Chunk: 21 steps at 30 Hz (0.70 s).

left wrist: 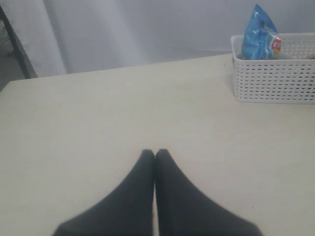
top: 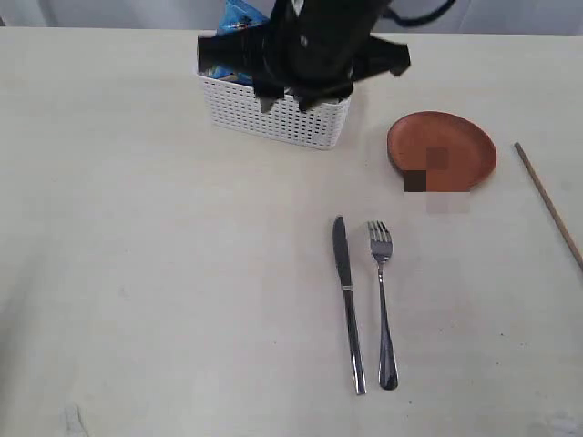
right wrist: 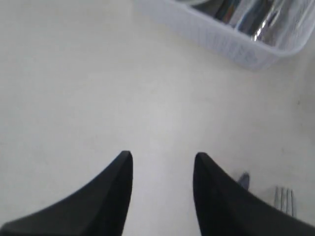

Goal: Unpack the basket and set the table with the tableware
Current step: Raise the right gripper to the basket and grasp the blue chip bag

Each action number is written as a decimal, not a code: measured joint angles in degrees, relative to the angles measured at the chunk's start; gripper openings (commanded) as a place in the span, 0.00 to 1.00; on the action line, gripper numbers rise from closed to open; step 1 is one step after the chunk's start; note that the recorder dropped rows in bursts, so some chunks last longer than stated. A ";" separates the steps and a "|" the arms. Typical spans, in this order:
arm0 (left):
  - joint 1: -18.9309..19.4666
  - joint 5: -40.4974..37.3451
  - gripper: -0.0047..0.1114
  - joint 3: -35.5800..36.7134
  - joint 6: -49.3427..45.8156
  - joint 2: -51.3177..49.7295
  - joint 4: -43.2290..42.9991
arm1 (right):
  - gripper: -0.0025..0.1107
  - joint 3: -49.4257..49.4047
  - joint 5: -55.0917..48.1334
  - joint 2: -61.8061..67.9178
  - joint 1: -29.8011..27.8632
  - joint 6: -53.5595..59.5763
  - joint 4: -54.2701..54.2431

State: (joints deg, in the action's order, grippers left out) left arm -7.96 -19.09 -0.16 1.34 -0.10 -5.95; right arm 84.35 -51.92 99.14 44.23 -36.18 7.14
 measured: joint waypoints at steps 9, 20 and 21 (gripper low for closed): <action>0.00 0.00 0.04 0.00 0.00 0.00 0.00 | 0.66 17.08 2.77 10.51 -6.40 6.67 -5.38; 0.00 0.00 0.04 0.00 0.00 0.00 0.00 | 0.66 31.92 7.58 28.15 -6.40 7.05 -6.04; 0.00 0.00 0.04 0.00 0.00 0.00 0.00 | 0.66 33.05 7.62 29.28 -6.40 7.05 -6.04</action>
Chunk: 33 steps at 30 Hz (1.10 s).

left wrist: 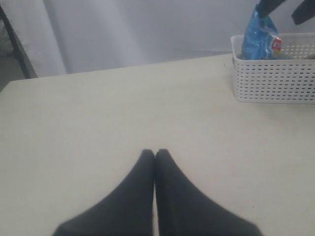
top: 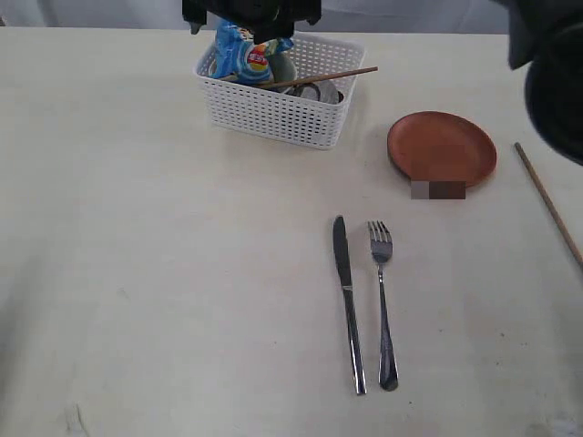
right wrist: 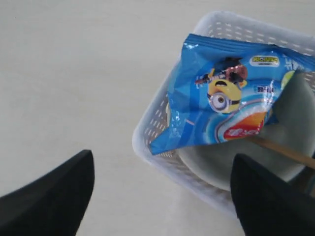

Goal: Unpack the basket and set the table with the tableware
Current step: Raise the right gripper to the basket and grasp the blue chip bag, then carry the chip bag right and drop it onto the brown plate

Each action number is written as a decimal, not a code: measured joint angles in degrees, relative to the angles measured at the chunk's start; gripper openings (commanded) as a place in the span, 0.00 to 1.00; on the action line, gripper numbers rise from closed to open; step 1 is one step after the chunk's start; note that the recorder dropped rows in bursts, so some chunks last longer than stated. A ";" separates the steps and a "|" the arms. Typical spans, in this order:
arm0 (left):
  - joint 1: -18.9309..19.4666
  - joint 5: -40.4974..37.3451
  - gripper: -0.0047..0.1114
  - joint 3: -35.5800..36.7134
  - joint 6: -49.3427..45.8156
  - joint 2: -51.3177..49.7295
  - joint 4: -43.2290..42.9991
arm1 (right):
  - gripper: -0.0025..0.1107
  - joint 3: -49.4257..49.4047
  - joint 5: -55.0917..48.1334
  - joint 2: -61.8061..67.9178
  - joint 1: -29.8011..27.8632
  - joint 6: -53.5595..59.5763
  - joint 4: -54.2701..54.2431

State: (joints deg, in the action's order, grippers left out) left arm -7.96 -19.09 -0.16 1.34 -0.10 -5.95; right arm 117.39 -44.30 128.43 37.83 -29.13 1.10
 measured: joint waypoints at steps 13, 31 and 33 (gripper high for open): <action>0.00 0.00 0.04 0.00 0.00 0.00 0.00 | 0.66 4.43 0.68 6.86 0.00 -3.99 7.97; 0.00 0.00 0.04 0.00 0.00 0.00 0.00 | 0.13 4.67 4.30 10.04 -0.13 -6.61 11.40; 0.00 0.00 0.04 0.00 0.00 0.00 0.00 | 0.02 4.67 4.19 10.15 -0.13 -6.49 11.77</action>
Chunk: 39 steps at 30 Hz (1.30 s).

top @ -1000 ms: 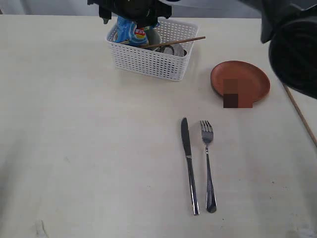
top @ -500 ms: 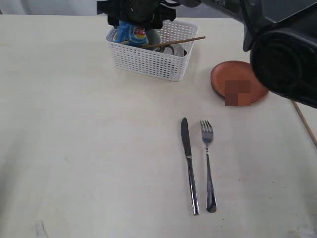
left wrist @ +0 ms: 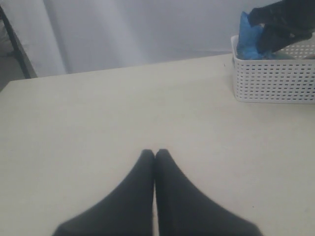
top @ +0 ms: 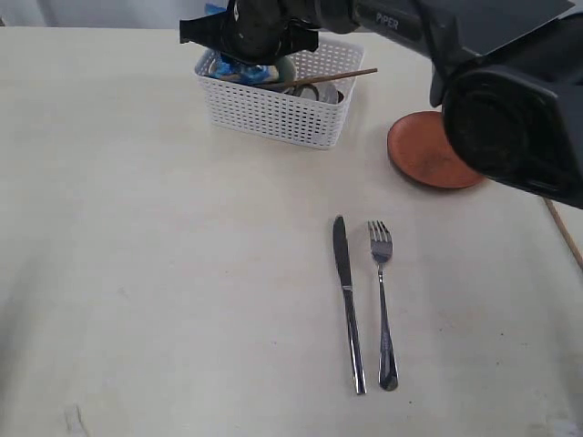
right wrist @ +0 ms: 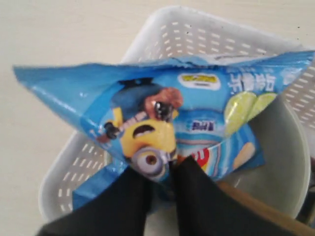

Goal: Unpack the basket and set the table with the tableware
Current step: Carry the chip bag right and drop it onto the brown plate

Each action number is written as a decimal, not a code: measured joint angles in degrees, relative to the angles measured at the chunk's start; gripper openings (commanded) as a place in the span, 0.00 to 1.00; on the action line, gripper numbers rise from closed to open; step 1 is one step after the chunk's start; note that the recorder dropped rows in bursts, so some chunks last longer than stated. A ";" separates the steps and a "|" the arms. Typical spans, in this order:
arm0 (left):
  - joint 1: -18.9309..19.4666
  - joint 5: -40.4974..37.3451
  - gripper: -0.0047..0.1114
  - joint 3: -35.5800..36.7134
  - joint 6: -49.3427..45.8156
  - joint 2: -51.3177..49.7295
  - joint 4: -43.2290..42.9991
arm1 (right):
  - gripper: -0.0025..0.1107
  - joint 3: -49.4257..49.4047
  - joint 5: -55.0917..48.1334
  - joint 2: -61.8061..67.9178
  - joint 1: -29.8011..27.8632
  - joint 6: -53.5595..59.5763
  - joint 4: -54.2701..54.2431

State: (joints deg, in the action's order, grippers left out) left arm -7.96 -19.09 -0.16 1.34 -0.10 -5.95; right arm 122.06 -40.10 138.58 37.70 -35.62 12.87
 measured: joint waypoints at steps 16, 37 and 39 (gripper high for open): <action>0.00 0.00 0.04 0.00 0.00 0.00 0.00 | 0.02 0.00 -4.01 -7.72 0.00 5.91 0.09; 0.00 0.00 0.04 0.00 0.00 0.00 0.00 | 0.02 -14.59 -19.73 -25.44 1.23 15.76 2.99; 0.00 0.00 0.04 0.00 0.00 0.00 0.00 | 0.02 -19.87 -18.18 -28.97 -0.38 15.54 2.58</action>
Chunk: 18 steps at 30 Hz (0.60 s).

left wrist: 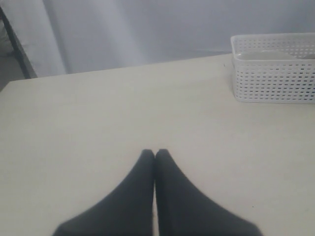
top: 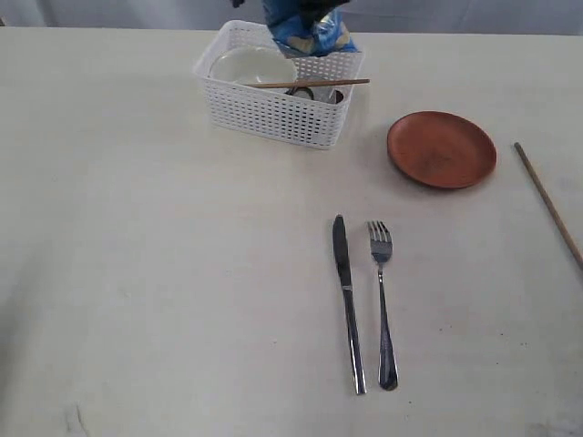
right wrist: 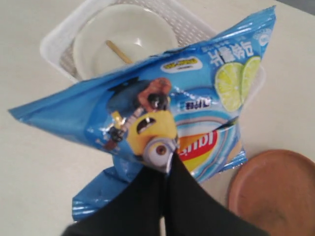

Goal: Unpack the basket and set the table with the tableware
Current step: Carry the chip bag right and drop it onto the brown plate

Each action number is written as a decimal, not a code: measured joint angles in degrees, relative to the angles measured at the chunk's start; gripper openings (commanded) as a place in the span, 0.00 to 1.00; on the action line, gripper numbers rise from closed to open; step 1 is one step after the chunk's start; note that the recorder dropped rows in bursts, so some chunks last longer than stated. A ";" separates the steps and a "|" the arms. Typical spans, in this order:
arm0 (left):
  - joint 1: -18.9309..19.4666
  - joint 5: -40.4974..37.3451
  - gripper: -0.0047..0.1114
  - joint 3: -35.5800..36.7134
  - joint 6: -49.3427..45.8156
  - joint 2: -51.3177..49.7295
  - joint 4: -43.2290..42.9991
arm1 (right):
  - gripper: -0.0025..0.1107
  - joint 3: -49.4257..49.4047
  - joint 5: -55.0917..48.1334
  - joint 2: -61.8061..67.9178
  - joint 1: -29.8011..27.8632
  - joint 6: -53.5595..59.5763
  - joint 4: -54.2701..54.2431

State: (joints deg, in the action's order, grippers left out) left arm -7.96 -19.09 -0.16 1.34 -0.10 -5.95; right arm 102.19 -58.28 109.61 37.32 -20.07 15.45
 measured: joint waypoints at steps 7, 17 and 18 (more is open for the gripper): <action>0.00 0.00 0.04 0.00 0.00 0.00 0.00 | 0.02 -16.05 4.48 -10.60 -8.82 -0.37 -4.19; 0.00 0.00 0.04 0.00 0.00 0.00 0.00 | 0.02 -25.99 1.47 -10.52 -15.94 2.14 -5.19; 0.00 0.00 0.04 0.00 0.00 0.00 0.00 | 0.02 -26.28 1.47 -9.93 -16.33 2.14 -5.29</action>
State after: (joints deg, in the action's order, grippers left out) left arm -7.96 -19.09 -0.16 1.34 -0.10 -5.95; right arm 75.92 -56.81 99.69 20.99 -17.94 10.16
